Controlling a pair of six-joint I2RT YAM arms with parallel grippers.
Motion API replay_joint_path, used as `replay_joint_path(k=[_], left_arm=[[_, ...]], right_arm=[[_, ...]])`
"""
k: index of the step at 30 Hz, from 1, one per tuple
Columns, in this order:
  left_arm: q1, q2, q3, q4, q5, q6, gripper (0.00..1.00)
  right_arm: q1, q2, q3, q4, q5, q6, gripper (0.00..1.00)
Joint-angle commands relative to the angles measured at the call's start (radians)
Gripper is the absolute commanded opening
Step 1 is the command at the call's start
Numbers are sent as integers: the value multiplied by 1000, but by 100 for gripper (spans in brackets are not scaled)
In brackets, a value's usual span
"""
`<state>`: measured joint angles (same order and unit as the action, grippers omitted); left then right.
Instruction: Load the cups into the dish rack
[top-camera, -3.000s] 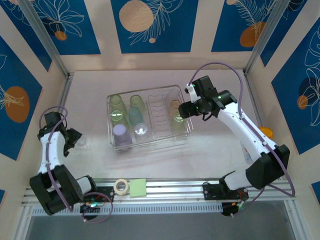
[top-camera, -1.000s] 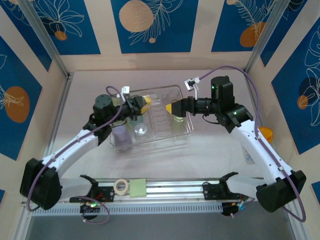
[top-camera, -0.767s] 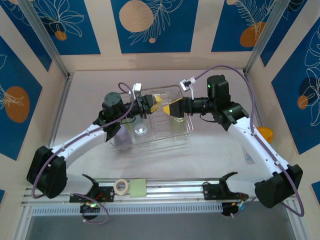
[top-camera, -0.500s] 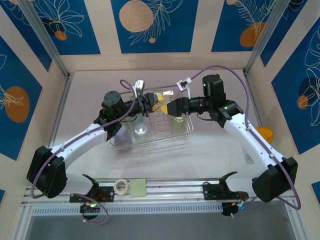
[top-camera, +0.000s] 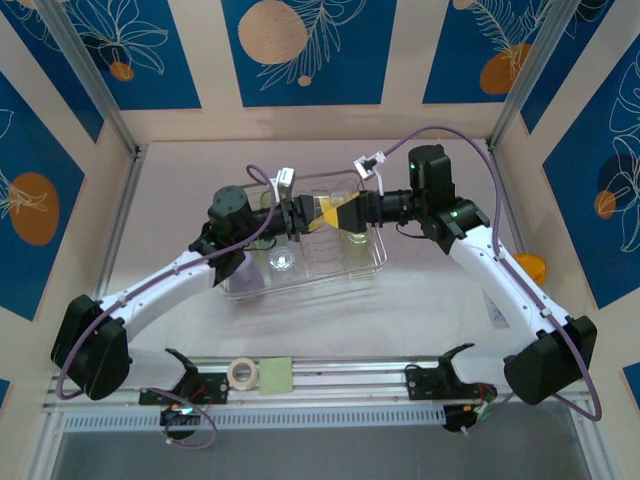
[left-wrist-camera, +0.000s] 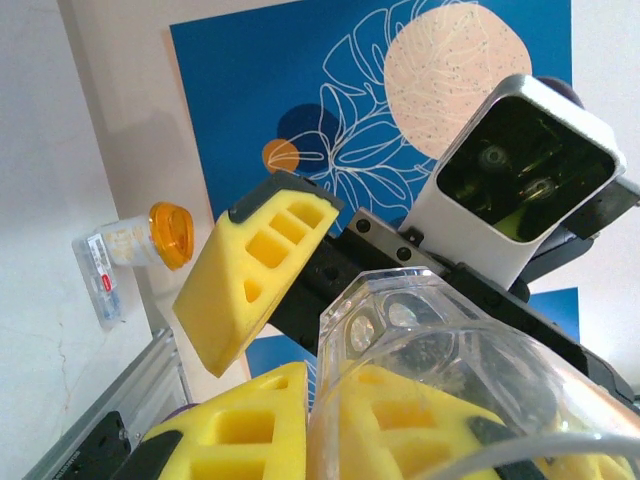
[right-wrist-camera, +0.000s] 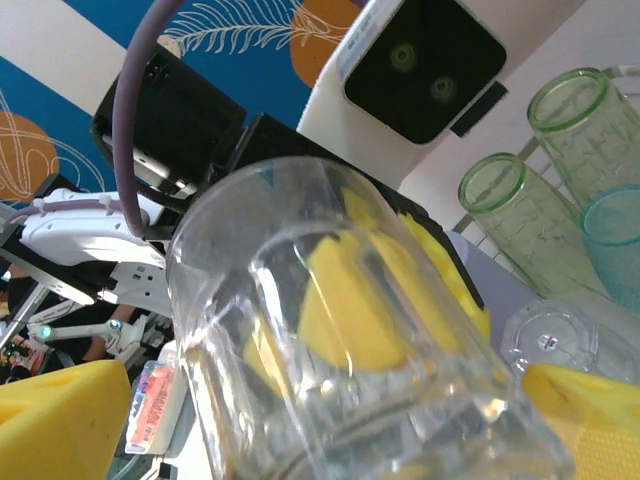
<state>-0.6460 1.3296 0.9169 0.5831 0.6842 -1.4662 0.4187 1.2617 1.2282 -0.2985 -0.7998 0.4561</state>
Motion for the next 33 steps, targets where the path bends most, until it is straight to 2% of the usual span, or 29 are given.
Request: replay_joint_path(k=[1,11,25,33], left_arm=[[-19,-1,5,35,9,18,0],[-18,-25,-3,-19,-23,46,0],[-18,-36,-15,-38,-31,49,0],[-19,-18,-16,-33,-45,39,0]], right_arm=[[2,3,26,2,-52,-29,100],[7,-9,31,-48,-55,-76,93],[-57,-36,-7,0,-77,-32,82],[-57,-33,-10,-1,-79,-34,76]])
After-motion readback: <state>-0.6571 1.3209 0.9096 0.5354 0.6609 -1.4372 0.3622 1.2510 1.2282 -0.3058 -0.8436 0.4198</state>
